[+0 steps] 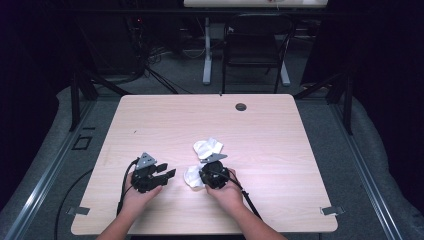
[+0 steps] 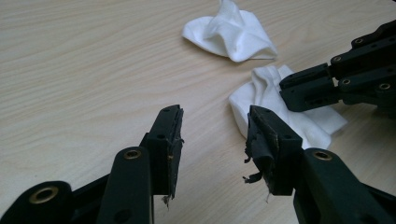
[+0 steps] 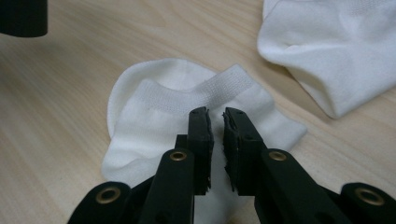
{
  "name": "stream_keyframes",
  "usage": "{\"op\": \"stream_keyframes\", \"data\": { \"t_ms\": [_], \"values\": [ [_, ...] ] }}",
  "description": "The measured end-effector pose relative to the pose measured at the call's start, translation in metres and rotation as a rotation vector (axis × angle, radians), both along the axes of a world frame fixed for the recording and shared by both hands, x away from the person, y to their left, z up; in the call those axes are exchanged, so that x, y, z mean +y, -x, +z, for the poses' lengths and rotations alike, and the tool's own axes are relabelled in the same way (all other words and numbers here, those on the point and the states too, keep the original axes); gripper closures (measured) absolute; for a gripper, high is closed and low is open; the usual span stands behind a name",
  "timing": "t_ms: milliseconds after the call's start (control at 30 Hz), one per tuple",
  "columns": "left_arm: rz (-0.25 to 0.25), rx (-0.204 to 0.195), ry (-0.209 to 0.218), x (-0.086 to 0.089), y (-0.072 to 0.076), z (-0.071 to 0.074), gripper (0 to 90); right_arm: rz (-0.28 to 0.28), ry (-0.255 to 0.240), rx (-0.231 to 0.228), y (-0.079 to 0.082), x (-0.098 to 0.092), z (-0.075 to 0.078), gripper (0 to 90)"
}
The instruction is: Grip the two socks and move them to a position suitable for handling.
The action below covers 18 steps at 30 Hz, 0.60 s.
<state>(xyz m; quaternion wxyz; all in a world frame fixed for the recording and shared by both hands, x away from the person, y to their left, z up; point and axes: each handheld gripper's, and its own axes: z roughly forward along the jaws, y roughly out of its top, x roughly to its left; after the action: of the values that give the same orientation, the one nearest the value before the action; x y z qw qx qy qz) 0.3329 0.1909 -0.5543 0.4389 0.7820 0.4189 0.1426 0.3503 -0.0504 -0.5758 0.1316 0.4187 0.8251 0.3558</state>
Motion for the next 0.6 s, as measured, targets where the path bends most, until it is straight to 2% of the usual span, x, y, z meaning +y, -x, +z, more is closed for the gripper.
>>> {"op": "stream_keyframes", "data": {
  "t_ms": [133, 267, 333, 400, 500, 567, 600],
  "values": [
    [-0.018, 0.002, -0.008, -0.004, 0.002, 0.0, 56.4, 0.039, 0.018, -0.002, 0.007, 0.0, 0.001, 81.4],
    [-0.037, 0.018, -0.008, -0.009, 0.004, -0.001, 58.5, 0.069, 0.036, -0.011, 0.014, 0.001, 0.001, 81.6],
    [-0.048, 0.043, -0.005, -0.01, 0.004, -0.002, 60.4, 0.085, 0.046, -0.017, 0.016, 0.001, 0.001, 81.6],
    [-0.053, 0.044, -0.008, -0.01, 0.004, -0.002, 61.2, 0.097, 0.043, -0.015, 0.018, 0.001, 0.001, 81.5],
    [-0.036, 0.04, -0.001, -0.008, 0.004, -0.001, 60.8, 0.119, 0.055, -0.015, 0.021, 0.0, 0.002, 80.7],
    [-0.025, 0.038, 0.002, -0.006, 0.002, 0.0, 59.9, 0.115, 0.053, -0.011, 0.022, 0.0, 0.003, 78.8],
    [-0.013, 0.039, 0.006, -0.005, 0.002, 0.0, 59.7, 0.106, 0.033, -0.008, 0.022, 0.0, 0.004, 78.2]
  ]
}}
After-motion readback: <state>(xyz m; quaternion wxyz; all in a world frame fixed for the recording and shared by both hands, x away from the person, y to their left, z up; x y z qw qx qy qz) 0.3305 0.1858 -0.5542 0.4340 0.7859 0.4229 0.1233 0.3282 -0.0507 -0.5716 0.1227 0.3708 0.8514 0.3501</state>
